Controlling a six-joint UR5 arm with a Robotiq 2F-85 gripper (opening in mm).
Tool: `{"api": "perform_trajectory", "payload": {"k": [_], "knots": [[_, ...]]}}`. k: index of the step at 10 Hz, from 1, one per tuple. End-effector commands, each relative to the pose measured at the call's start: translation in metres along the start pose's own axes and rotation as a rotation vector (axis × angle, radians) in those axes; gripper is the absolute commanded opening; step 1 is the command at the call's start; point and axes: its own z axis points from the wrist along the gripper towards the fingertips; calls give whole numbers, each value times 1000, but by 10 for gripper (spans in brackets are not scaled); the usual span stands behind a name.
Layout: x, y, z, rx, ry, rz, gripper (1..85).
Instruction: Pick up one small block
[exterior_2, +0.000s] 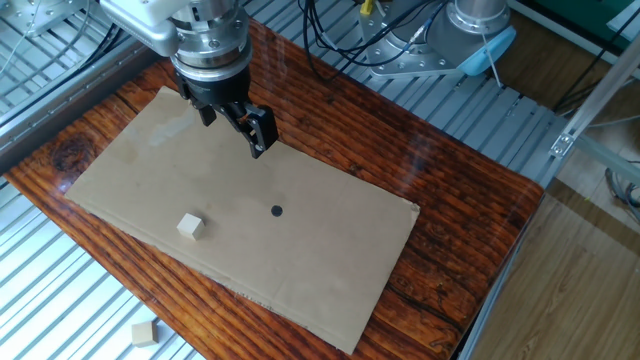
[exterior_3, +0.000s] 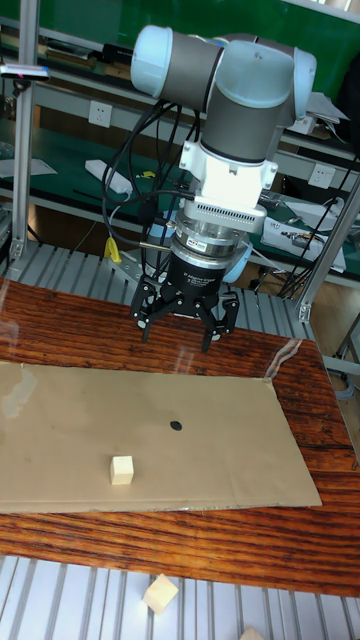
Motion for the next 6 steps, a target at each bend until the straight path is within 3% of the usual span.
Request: {"api": "perform_trajectory", "payload": {"k": [1, 4, 6], "knots": [[-52, -25, -7, 112, -199, -50, 13], [-54, -29, -3, 173, -228, -74, 13], [-61, -32, -2, 160, -221, -159, 13]]}}
